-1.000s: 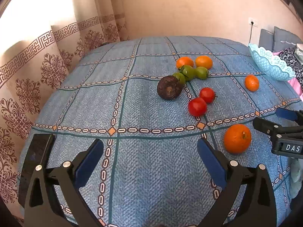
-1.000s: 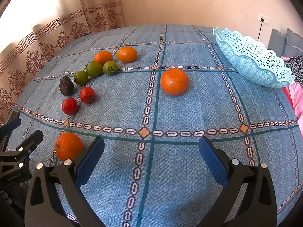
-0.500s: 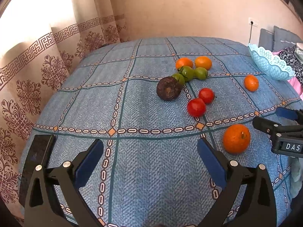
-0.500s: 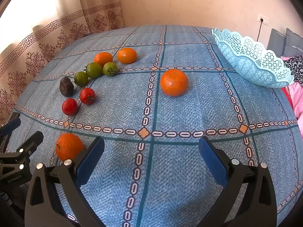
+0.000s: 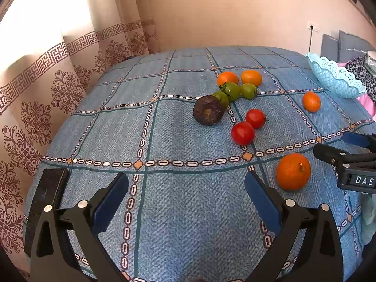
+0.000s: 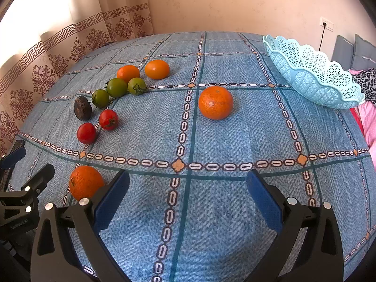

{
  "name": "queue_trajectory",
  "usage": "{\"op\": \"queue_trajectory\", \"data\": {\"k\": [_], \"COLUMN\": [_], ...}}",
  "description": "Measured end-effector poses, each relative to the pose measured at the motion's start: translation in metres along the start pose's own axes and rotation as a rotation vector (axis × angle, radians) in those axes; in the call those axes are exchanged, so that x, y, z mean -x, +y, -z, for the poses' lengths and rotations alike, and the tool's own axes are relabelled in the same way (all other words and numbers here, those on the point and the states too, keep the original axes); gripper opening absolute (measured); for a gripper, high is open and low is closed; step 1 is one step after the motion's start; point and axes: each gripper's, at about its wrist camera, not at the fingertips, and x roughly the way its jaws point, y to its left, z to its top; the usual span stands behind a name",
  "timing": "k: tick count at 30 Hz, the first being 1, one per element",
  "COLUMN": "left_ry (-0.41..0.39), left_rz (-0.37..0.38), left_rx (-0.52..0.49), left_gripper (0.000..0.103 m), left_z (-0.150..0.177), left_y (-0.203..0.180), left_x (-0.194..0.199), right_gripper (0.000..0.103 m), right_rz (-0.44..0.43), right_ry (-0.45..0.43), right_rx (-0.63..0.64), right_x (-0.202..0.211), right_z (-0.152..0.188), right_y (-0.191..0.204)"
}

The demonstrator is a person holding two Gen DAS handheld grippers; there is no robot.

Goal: Organize fruits

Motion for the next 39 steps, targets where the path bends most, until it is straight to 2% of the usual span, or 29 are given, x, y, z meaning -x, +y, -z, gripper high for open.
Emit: {"op": "queue_trajectory", "data": {"k": [12, 15, 21, 28, 39], "left_ry": [-0.005, -0.01, -0.05, -0.115, -0.038], "left_rz": [0.019, 0.023, 0.048, 0.116, 0.197], "left_rx": [0.021, 0.02, -0.008, -0.075, -0.111], "left_gripper": [0.098, 0.098, 0.098, 0.098, 0.098], "left_z": [-0.001, -0.002, -0.01, -0.017, -0.025], "left_y": [0.001, 0.001, -0.006, -0.035, -0.071], "left_x": [0.0, 0.004, 0.02, 0.035, 0.017], "right_gripper": [0.101, 0.101, 0.101, 0.101, 0.101], "right_rz": [-0.005, -0.007, 0.003, -0.021, -0.039], "right_ry": [-0.001, -0.025, -0.099, -0.076, -0.008], "right_rx": [-0.002, -0.007, -0.052, -0.102, -0.037], "right_x": [0.002, 0.011, 0.031, 0.026, -0.011], "right_z": [-0.001, -0.005, -0.021, -0.04, -0.068], "right_y": [-0.001, -0.004, -0.027, -0.05, -0.039]}}
